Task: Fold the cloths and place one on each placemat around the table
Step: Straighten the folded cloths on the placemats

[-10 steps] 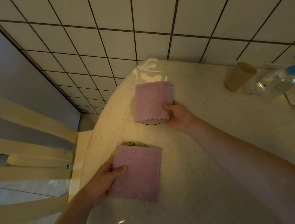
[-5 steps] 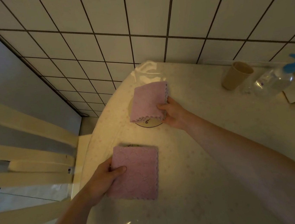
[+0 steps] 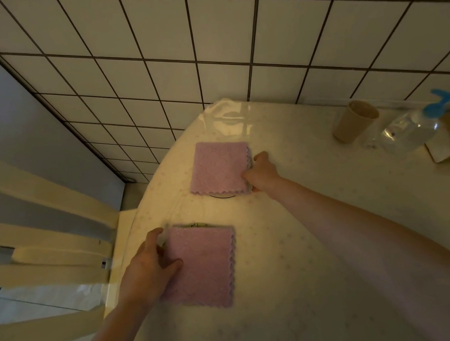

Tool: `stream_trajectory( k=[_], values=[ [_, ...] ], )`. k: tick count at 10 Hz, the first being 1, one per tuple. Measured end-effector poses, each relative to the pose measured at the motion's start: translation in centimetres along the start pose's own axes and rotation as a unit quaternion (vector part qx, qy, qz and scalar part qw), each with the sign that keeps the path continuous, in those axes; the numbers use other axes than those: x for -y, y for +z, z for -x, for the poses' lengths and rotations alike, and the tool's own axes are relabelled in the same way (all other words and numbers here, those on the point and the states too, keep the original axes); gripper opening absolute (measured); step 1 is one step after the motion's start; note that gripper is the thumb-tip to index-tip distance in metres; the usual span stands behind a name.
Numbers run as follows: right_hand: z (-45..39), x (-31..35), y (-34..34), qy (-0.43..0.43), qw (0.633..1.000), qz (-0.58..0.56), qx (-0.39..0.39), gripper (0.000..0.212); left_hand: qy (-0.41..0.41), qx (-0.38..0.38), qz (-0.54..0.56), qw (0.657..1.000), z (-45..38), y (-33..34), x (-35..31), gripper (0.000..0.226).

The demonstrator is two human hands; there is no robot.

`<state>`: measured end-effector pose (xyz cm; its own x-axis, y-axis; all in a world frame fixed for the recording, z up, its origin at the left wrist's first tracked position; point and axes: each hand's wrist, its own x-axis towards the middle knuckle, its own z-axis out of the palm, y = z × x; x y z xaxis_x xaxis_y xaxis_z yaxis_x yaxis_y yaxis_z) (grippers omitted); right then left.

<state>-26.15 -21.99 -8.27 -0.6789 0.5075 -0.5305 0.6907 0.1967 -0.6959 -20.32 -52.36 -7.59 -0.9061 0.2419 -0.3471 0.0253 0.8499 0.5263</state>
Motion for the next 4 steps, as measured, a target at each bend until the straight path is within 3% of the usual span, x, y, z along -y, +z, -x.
stream_trajectory(
  k=[1,4],
  values=[
    [1.0,-0.6,-1.1,-0.023,0.996,0.089,0.001,0.058,0.002,0.004,-0.038,0.999,0.8,0.3,0.5,0.066],
    [8.4,-5.2,-6.0,-0.027,0.995,0.098,0.0,0.047,-0.022,-0.009,-0.068,0.997,4.5,-0.3,0.6,0.049]
  ],
)
